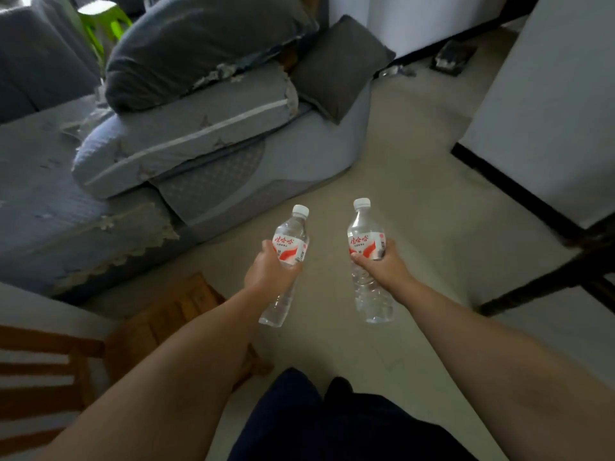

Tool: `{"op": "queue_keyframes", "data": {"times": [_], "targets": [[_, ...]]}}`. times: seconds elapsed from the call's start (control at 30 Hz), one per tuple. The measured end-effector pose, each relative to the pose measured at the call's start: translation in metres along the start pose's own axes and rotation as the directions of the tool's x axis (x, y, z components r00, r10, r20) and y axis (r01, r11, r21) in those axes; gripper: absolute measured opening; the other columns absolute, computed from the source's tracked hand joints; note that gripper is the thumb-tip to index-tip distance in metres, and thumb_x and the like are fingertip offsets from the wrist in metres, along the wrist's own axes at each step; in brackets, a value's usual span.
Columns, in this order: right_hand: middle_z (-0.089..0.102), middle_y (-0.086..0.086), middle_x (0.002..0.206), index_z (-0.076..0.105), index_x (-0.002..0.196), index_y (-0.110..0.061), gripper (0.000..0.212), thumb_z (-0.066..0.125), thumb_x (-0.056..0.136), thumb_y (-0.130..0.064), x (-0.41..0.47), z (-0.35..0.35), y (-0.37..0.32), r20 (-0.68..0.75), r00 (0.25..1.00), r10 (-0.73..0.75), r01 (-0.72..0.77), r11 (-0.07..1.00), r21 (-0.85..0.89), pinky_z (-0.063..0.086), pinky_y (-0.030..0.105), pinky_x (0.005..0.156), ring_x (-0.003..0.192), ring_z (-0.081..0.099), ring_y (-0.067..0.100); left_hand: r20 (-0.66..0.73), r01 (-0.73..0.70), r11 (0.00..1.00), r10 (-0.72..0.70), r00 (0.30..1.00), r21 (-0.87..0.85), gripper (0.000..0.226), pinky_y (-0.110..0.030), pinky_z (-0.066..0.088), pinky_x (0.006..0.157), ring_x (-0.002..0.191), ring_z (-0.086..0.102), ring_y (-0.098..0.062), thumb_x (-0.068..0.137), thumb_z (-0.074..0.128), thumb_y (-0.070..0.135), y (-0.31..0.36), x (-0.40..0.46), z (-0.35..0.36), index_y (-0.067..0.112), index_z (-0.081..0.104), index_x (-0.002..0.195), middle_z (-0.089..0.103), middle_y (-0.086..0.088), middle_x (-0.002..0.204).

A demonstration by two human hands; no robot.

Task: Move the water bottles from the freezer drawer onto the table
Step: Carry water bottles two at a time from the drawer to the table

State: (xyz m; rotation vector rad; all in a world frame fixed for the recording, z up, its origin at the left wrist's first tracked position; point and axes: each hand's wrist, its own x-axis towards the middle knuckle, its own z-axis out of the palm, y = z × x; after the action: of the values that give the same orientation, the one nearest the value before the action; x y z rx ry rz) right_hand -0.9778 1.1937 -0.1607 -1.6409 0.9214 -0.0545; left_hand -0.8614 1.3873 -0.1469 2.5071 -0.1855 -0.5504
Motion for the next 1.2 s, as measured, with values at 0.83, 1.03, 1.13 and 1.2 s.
{"op": "queue_keyframes", "data": {"times": [0.83, 1.03, 1.13, 1.2], "targets": [[0.062, 0.002, 0.107, 0.046, 0.123, -0.013, 0.060, 0.079, 0.077, -0.032, 0.280, -0.176, -0.075, -0.507, 0.808, 0.300, -0.140, 0.934, 0.329, 0.047, 0.030, 0.079, 0.092, 0.062, 0.019, 0.354, -0.488, 0.861, 0.415, 0.838, 0.146, 0.067, -0.038, 0.053, 0.087, 0.101, 0.063, -0.028, 0.075, 0.069, 0.049, 0.357, 0.335, 0.090, 0.018, 0.035, 0.124, 0.055, 0.001, 0.104], [0.055, 0.002, 0.114, 0.038, 0.134, -0.011, 0.071, 0.076, 0.079, -0.035, 0.319, -0.251, -0.063, -0.558, 0.745, 0.365, -0.174, 0.915, 0.365, 0.047, 0.032, 0.087, 0.097, 0.055, 0.019, 0.477, -0.603, 0.784, 0.478, 0.738, 0.147, 0.061, -0.038, 0.052, 0.084, 0.099, 0.061, -0.028, 0.076, 0.068, 0.047, 0.442, 0.353, 0.159, 0.018, 0.036, 0.119, 0.056, -0.001, 0.105], [0.054, 0.002, 0.112, 0.039, 0.134, -0.010, 0.069, 0.076, 0.080, -0.034, 0.335, -0.294, -0.057, -0.579, 0.723, 0.377, -0.178, 0.911, 0.372, 0.045, 0.031, 0.085, 0.097, 0.054, 0.019, 0.516, -0.638, 0.757, 0.494, 0.700, 0.141, 0.065, -0.040, 0.052, 0.087, 0.102, 0.062, -0.028, 0.075, 0.068, 0.048, 0.486, 0.353, 0.199, 0.017, 0.036, 0.123, 0.059, -0.003, 0.111], [0.056, 0.003, 0.114, 0.039, 0.133, -0.011, 0.068, 0.076, 0.080, -0.033, 0.351, -0.335, -0.050, -0.591, 0.708, 0.388, -0.160, 0.902, 0.400, 0.046, 0.031, 0.085, 0.097, 0.054, 0.019, 0.534, -0.657, 0.744, 0.508, 0.676, 0.123, 0.066, -0.038, 0.051, 0.087, 0.102, 0.061, -0.027, 0.075, 0.069, 0.048, 0.526, 0.353, 0.229, 0.017, 0.038, 0.124, 0.058, -0.001, 0.110]]}}
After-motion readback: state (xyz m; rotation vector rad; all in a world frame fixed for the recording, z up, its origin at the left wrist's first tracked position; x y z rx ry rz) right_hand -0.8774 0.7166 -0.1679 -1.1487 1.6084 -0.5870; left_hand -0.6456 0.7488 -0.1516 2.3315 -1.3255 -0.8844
